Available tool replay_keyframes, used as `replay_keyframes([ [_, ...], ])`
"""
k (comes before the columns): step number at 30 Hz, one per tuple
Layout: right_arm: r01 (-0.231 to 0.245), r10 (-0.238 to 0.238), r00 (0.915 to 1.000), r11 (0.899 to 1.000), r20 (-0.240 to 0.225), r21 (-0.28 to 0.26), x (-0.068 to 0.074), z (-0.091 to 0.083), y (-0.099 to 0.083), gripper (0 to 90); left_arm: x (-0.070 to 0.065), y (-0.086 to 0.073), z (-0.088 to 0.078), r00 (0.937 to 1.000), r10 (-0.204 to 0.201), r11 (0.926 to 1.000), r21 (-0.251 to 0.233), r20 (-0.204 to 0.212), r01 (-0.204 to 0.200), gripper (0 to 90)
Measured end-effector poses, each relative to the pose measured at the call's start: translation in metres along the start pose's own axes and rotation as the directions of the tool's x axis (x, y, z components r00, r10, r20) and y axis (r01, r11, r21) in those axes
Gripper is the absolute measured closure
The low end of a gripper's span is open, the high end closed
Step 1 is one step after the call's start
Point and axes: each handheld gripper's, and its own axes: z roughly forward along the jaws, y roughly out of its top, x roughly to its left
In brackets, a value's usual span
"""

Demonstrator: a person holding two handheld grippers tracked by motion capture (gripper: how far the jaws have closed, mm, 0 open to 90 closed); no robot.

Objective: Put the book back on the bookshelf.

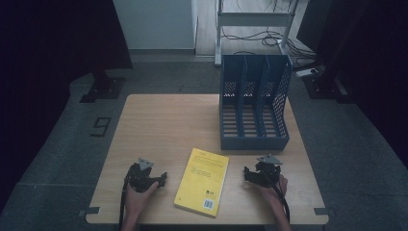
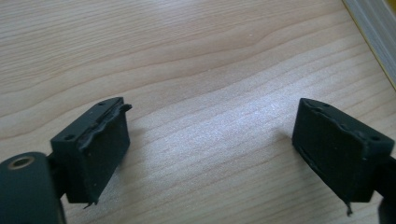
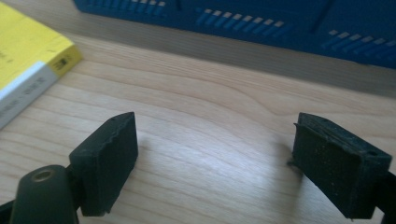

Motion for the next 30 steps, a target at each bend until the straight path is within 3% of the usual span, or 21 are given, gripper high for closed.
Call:
replay_keyframes([
  [7,0.007,-0.008,0.9995,1.0,-0.03,-0.025,0.01,-0.003,0.002,14.6,-0.008,0.002,0.002,0.9997,-0.018,0.9998,0.001,-0.018,0.018,11.1],
  [10,0.015,-0.017,0.9991,0.999,-0.039,-0.043,0.015,-0.006,0.004,15.1,-0.003,-0.001,-0.001,1.0,0.001,1.0,-0.007,0.003,-0.001,13.1],
  [14,0.003,-0.008,0.9978,0.997,-0.066,-0.071,0.019,-0.011,0.008,15.4,-0.001,-0.002,-0.002,1.0,-0.005,0.9999,-0.01,-0.004,0.005,15.5],
  [15,-0.018,0.009,0.9955,0.996,-0.094,-0.091,0.023,-0.014,0.011,15.9,-0.001,-0.002,-0.002,1.0,-0.006,0.9999,-0.01,-0.006,0.006,15.3],
  [19,-0.023,0.009,0.9925,0.993,-0.122,-0.116,0.032,-0.02,0.019,16.3,-0.001,-0.002,-0.002,1.0,-0.006,0.9999,-0.01,-0.006,0.006,15.3],
  [30,0.019,-0.048,0.9814,0.989,-0.186,-0.15,0.066,-0.028,0.028,16.7,-0.002,-0.001,-0.001,1.0,0.001,1.0,-0.003,-0.001,-0.001,13.1],
])
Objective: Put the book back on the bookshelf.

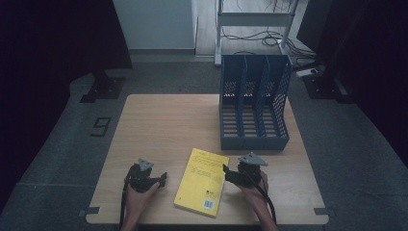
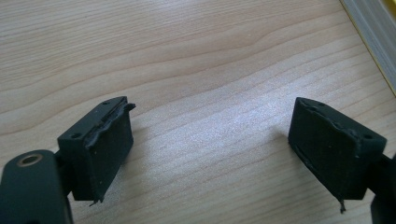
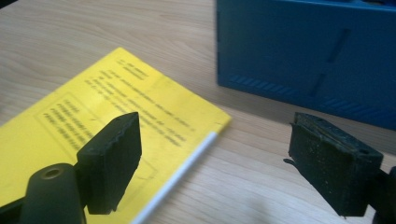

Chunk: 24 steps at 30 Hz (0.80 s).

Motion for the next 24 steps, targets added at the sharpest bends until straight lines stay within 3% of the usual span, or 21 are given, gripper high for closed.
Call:
replay_keyframes([
  [10,0.009,-0.009,0.9996,1.0,-0.026,-0.018,0.017,0.006,0.001,17.9,-0.001,0.001,0.002,1.0,-0.001,1.0,0.004,0.0,0.001,11.3],
  [17,0.057,-0.057,0.9976,0.998,-0.04,0.01,0.033,0.015,-0.004,17.8,-0.001,0.002,0.002,1.0,0.0,1.0,0.004,0.001,0.0,11.0],
  [24,0.064,-0.061,0.9966,0.996,-0.056,0.064,0.039,0.029,-0.013,17.3,-0.001,0.002,0.001,1.0,-0.005,1.0,0.0,-0.001,0.005,11.6],
])
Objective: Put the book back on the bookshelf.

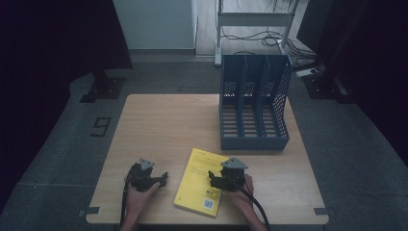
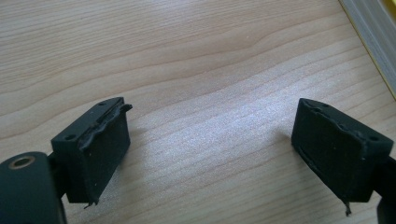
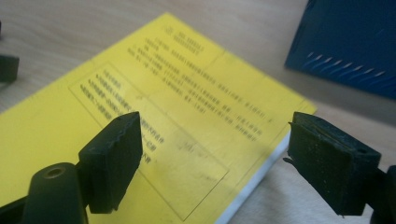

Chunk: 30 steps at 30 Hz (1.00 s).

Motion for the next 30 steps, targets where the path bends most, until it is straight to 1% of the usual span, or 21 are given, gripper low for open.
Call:
replay_keyframes([
  [1,0.0,0.0,1.0,1.0,-0.004,0.011,0.001,0.002,-0.001,17.2,0.0,0.0,-0.001,1.0,-0.001,1.0,-0.005,-0.008,0.001,13.0],
  [2,0.0,0.0,1.0,1.0,-0.004,0.011,0.001,0.002,-0.001,17.2,0.0,0.0,-0.001,1.0,-0.001,1.0,-0.005,-0.008,0.001,14.5],
  [3,0.009,-0.008,1.0,0.999,-0.002,0.033,0.003,0.005,-0.004,15.8,-0.001,0.0,-0.002,0.9997,-0.002,0.9999,-0.014,-0.025,0.002,14.3],
  [5,0.032,-0.032,0.9994,0.999,0.014,0.032,0.006,0.006,-0.005,15.8,-0.001,0.001,-0.005,0.9995,-0.01,0.9993,-0.036,-0.029,0.009,14.4],
  [9,0.026,-0.027,0.9994,0.999,0.02,0.036,0.006,0.006,-0.005,15.2,-0.001,0.003,-0.012,0.9995,-0.023,0.9969,-0.076,-0.023,0.021,14.6],
  [12,0.014,-0.015,0.9997,0.999,0.018,0.038,0.006,0.007,-0.005,15.0,-0.002,0.004,-0.014,0.9997,-0.02,0.9964,-0.082,-0.011,0.019,14.7],
  [13,0.007,-0.008,0.9998,0.999,0.016,0.04,0.005,0.007,-0.006,15.0,-0.003,0.004,-0.015,0.9997,-0.023,0.996,-0.086,0.004,0.023,14.7],
  [14,0.006,-0.007,0.9999,0.999,0.016,0.04,0.005,0.007,-0.006,15.0,-0.005,0.005,-0.016,0.9992,-0.029,0.9952,-0.093,0.028,0.031,14.6],
  [17,-0.007,0.006,0.9999,0.999,0.015,0.044,0.005,0.007,-0.006,15.1,-0.007,0.006,-0.018,0.9969,-0.037,0.9942,-0.098,0.069,0.044,14.6],
  [19,-0.017,0.016,0.9998,0.999,0.013,0.051,0.005,0.006,-0.006,15.0,-0.01,0.007,-0.02,0.9959,-0.036,0.9937,-0.103,0.083,0.045,14.6],
  [21,-0.015,0.014,0.9998,0.999,0.013,0.05,0.005,0.006,-0.006,14.9,-0.014,0.008,-0.021,0.9948,-0.032,0.9934,-0.106,0.097,0.043,14.5],
  [22,-0.013,0.013,0.9998,0.999,0.012,0.05,0.005,0.006,-0.006,14.9,-0.014,0.008,-0.021,0.9948,-0.032,0.9934,-0.106,0.097,0.043,14.6],
  [23,-0.01,0.01,0.9999,0.999,0.011,0.048,0.004,0.007,-0.006,14.7,-0.018,0.009,-0.021,0.9936,-0.023,0.9933,-0.11,0.111,0.036,14.6],
  [24,-0.008,0.008,0.9999,0.999,0.011,0.047,0.004,0.007,-0.006,14.6,-0.021,0.009,-0.021,0.9931,-0.019,0.9932,-0.112,0.115,0.032,14.6],
  [30,-0.006,0.005,1.0,0.999,0.006,0.042,0.003,0.007,-0.007,14.3,-0.032,0.01,-0.017,0.9899,0.006,0.9955,-0.094,0.142,0.008,14.5],
])
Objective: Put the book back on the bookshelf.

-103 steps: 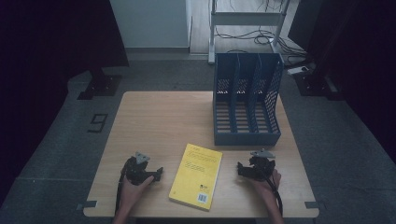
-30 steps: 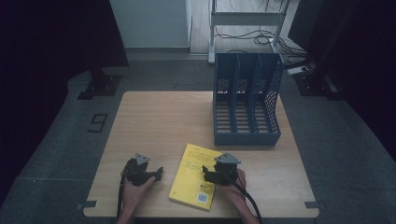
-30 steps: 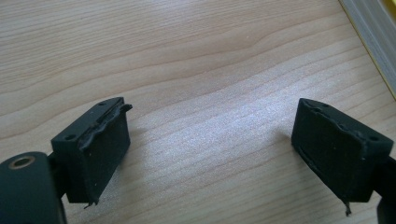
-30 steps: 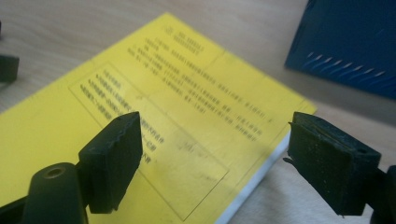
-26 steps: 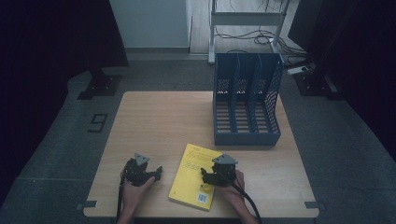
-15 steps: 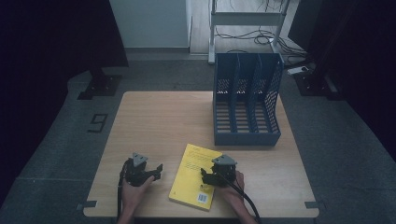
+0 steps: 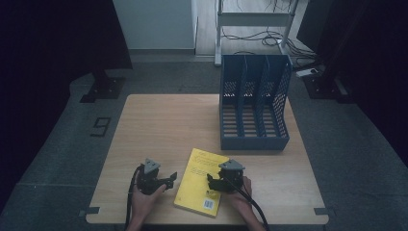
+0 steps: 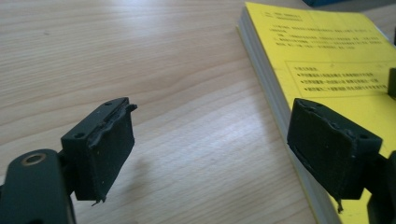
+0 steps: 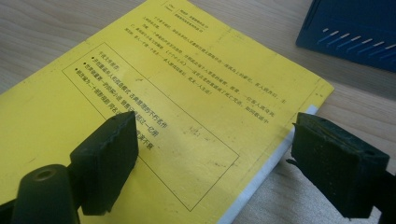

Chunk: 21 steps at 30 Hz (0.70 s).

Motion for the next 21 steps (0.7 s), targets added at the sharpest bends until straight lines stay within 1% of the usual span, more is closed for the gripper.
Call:
replay_keyframes([
  [1,-0.001,0.001,1.0,1.0,-0.002,0.0,0.0,0.0,0.0,14.2,-0.001,0.001,0.0,1.0,0.002,1.0,0.004,0.008,-0.002,14.5],
  [6,-0.009,0.009,1.0,1.0,-0.004,-0.005,-0.001,0.0,-0.001,13.8,-0.006,0.003,0.001,0.9997,0.008,0.9999,0.008,0.022,-0.009,14.6],
  [7,-0.015,0.015,0.9999,1.0,-0.003,-0.006,-0.001,0.0,-0.002,13.9,-0.008,0.005,0.001,0.9994,0.003,0.9999,0.01,0.034,-0.003,14.7],
  [9,-0.021,0.021,0.9998,1.0,-0.002,-0.011,-0.001,0.0,-0.002,14.1,-0.01,0.006,0.002,0.9991,-0.002,0.9999,0.011,0.042,0.002,14.9],
  [12,-0.022,0.022,0.9997,1.0,-0.007,-0.012,-0.001,0.0,-0.002,14.0,-0.014,0.01,0.006,0.9992,0.002,0.9997,0.024,0.041,-0.003,15.2],
  [14,-0.021,0.021,0.9997,1.0,-0.009,-0.009,-0.001,0.0,-0.002,14.0,-0.018,0.013,0.012,0.9989,0.013,0.9992,0.038,0.044,-0.015,15.5],
  [17,-0.02,0.02,0.9997,1.0,-0.012,-0.007,-0.002,0.0,-0.002,13.9,-0.024,0.015,0.021,0.9984,0.02,0.9982,0.056,0.052,-0.022,15.4],
  [18,-0.02,0.02,0.9997,1.0,-0.012,-0.007,-0.002,0.0,-0.002,13.9,-0.024,0.015,0.021,0.9984,0.02,0.9982,0.056,0.052,-0.022,15.4],
  [19,-0.021,0.021,0.9997,1.0,-0.013,-0.007,-0.002,0.0,-0.002,14.0,-0.028,0.014,0.025,0.9977,0.031,0.9966,0.075,0.06,-0.035,15.2],
  [21,-0.02,0.02,0.9997,1.0,-0.015,-0.008,-0.002,0.0,-0.002,13.9,-0.031,0.012,0.026,0.9968,0.048,0.9948,0.087,0.063,-0.054,15.0],
])
